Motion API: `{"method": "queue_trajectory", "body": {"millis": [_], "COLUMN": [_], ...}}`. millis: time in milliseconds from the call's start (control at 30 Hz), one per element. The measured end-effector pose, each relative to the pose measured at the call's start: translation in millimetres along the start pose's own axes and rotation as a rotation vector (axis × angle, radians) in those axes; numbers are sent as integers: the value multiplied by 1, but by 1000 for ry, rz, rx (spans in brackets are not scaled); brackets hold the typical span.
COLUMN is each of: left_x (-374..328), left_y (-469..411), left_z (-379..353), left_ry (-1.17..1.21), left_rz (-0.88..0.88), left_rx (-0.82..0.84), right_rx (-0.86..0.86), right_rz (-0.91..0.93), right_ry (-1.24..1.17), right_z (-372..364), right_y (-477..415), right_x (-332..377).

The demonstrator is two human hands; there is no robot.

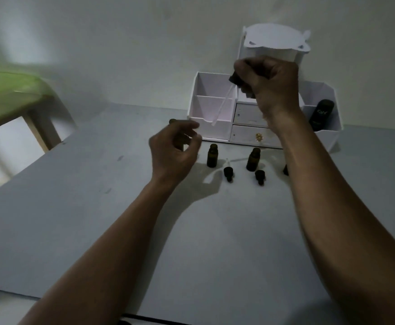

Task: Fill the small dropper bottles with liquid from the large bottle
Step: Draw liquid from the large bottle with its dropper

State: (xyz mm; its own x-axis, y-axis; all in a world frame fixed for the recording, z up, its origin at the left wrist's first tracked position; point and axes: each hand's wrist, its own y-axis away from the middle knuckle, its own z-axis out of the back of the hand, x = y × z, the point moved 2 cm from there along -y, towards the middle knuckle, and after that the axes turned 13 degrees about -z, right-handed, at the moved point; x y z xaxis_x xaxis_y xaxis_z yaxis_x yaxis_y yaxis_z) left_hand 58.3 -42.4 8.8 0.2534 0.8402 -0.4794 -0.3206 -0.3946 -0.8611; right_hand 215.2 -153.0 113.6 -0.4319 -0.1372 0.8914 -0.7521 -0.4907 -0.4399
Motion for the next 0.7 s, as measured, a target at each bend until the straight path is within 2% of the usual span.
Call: {"method": "queue_trajectory", "body": {"millis": [133,300,500,700], "left_x": [7,19,23,21], "left_y": [11,18,17,15], "left_z": [-25,-33,-40,-39], "left_ry": [41,84,82,71], "left_rz": [245,479,521,459], "left_rx": [250,398,418,431], "right_rx": [48,86,123,125], "right_rz": [-63,-114,-140,-115], "right_ry": [62,94,104,183], "right_z": [5,4,0,-3], "right_y": [-1,-1,0,-1], "right_x": [-12,-25,-34,-39]}}
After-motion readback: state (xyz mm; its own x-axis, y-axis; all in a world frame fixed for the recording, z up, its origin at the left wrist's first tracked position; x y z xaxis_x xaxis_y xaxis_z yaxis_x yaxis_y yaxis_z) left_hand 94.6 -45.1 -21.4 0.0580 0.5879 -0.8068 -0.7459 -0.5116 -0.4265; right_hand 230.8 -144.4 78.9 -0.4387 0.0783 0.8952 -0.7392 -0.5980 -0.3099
